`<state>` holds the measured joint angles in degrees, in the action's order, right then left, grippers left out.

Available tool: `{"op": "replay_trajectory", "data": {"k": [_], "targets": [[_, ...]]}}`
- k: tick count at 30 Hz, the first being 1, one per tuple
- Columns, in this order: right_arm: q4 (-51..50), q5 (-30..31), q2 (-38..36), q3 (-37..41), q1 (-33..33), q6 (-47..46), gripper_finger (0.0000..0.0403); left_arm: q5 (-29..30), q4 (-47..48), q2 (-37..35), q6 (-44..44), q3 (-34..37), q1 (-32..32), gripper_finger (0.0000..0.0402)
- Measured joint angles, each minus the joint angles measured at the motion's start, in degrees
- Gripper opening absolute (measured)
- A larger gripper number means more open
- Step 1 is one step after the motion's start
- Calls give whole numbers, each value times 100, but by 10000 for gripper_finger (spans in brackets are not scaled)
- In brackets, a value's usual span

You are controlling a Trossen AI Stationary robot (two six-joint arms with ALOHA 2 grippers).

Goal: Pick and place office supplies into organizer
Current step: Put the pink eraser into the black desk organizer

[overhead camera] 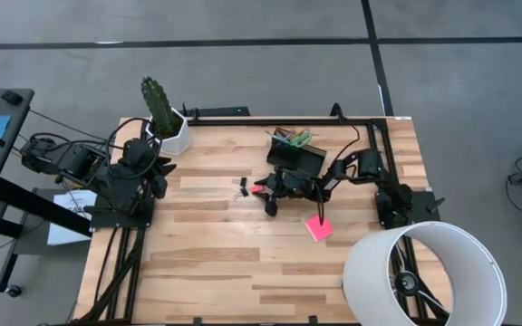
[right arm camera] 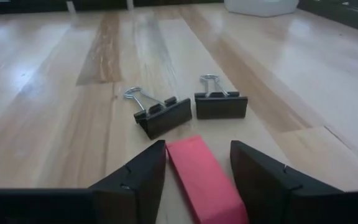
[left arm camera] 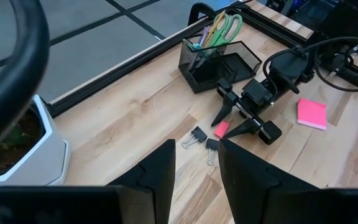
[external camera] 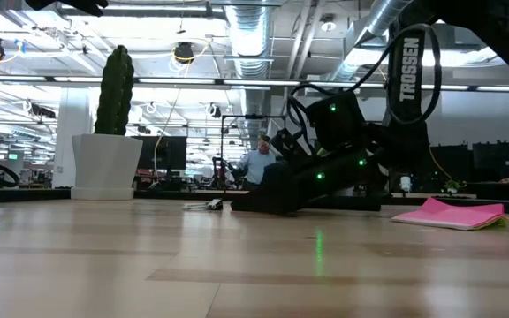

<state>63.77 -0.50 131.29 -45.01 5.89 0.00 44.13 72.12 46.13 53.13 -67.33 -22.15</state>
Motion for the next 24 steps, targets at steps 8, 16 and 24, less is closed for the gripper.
{"op": "replay_trajectory", "data": {"k": [8, 16, 24], "targets": [[-2, -12, 12, -13, -53, -82, 89, -12, 0, -2, -8, 0, 0, 114], [405, -326, -254, 17, -164, -1083, 52, 5, -3, -1, -3, 0, 0, 114], [-2810, 1365, -2187, 21, -6, -530, 65, 9, -3, -1, -8, 0, 1, 114]]}}
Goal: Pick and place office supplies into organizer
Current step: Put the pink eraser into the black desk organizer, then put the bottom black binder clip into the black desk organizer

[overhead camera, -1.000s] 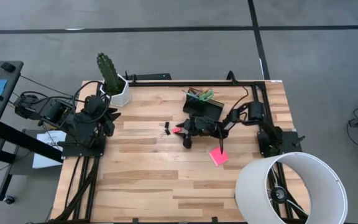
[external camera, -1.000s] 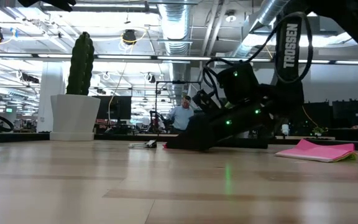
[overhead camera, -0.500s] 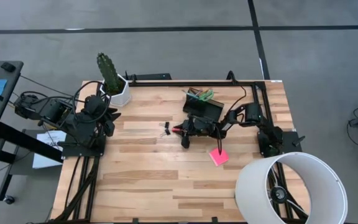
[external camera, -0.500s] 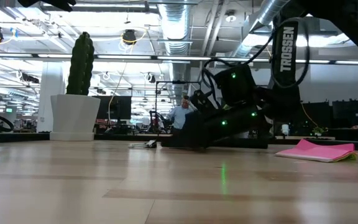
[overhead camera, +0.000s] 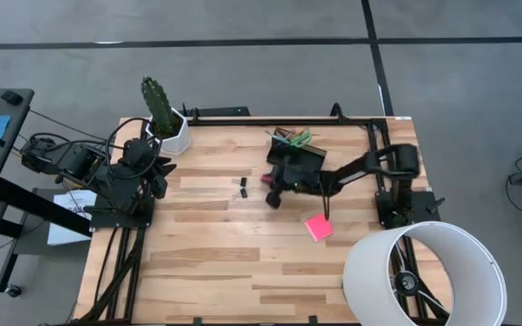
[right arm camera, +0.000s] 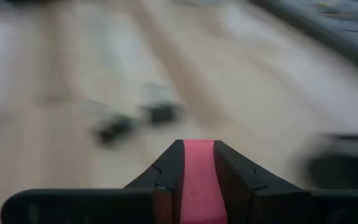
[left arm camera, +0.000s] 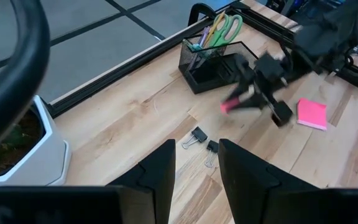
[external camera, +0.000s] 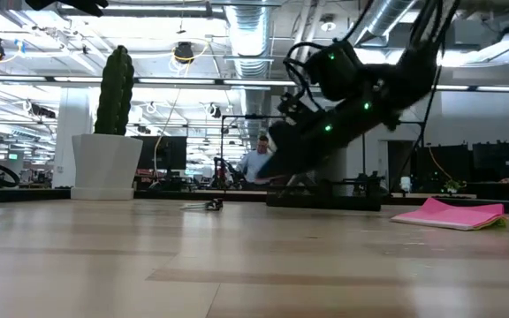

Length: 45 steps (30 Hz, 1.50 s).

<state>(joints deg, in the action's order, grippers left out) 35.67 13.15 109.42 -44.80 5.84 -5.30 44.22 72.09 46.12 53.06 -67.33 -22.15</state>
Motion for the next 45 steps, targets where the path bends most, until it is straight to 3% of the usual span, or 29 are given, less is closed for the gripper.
{"op": "replay_trajectory", "data": {"k": [5, 10, 20, 36, 45], "targets": [[-1153, 724, -995, -8, 335, 380, 65, 5, 16, -2, -130, 0, 1, 114], [-2215, 1147, -1374, 9, 803, 544, 65, 5, 16, -1, -165, 0, 0, 114], [-2179, 703, -1046, 20, 1213, 1217, 76, 5, 16, 1, -153, 0, -1, 114], [-2064, 811, -991, 23, 1036, 1576, 198, -1, -6, 1, -144, 0, -1, 114], [-2200, 962, -1258, -97, 555, 1320, 198, -6, -6, 1, -110, 0, 1, 114]]}}
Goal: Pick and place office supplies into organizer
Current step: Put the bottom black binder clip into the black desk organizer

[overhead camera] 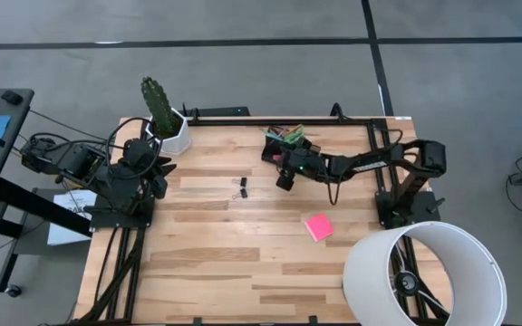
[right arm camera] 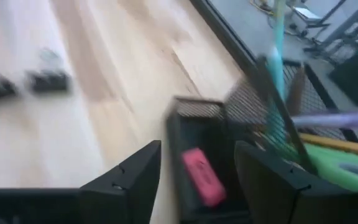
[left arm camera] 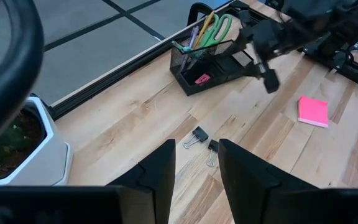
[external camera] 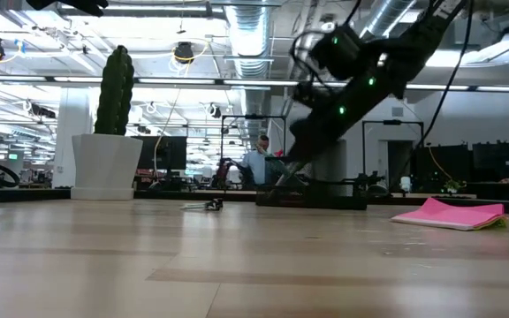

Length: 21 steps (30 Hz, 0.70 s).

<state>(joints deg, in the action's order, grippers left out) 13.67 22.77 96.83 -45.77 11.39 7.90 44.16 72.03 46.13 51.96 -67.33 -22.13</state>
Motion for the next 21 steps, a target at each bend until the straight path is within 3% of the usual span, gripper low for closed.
{"op": "replay_trajectory", "data": {"k": [9, 15, 21], "targets": [[656, -863, -172, -35, -911, -1193, 174, -24, 0, 0, -4, 0, 0, 114], [1614, -1337, 422, -36, -1308, -859, 183, -139, -154, 0, -126, 0, 0, 114], [2015, -1842, 1153, -223, -1194, -150, 221, -360, -152, 2, -192, 0, 0, 114]]}}
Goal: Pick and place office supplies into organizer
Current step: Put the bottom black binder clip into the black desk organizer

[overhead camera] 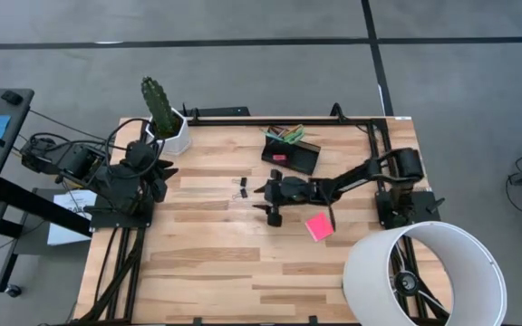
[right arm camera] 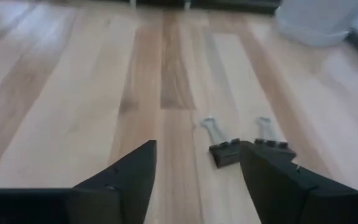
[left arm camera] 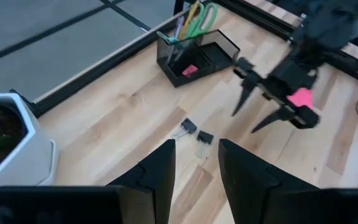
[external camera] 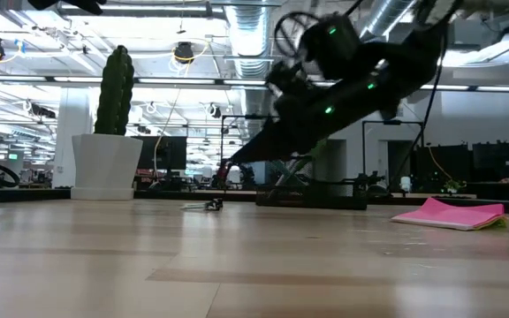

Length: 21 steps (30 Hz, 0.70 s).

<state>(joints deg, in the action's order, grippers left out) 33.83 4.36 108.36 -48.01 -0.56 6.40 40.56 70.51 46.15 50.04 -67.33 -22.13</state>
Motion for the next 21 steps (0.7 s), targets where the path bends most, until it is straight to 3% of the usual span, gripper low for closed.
{"op": "replay_trajectory", "data": {"k": [6, 11, 15, 21], "targets": [[-17, -782, 860, -859, 325, 569, 244, -182, -1, -2, -4, 0, 0, 114], [-530, -902, 1361, -1516, 581, 717, 242, -372, -16, 0, -2, 0, 0, 114], [-836, -959, 1501, -1719, 754, 1002, 240, -522, -18, -1, -2, 0, -1, 114], [-863, -1620, 1652, -1785, 928, 1218, 240, -536, -16, -1, -82, 0, -1, 114]]}}
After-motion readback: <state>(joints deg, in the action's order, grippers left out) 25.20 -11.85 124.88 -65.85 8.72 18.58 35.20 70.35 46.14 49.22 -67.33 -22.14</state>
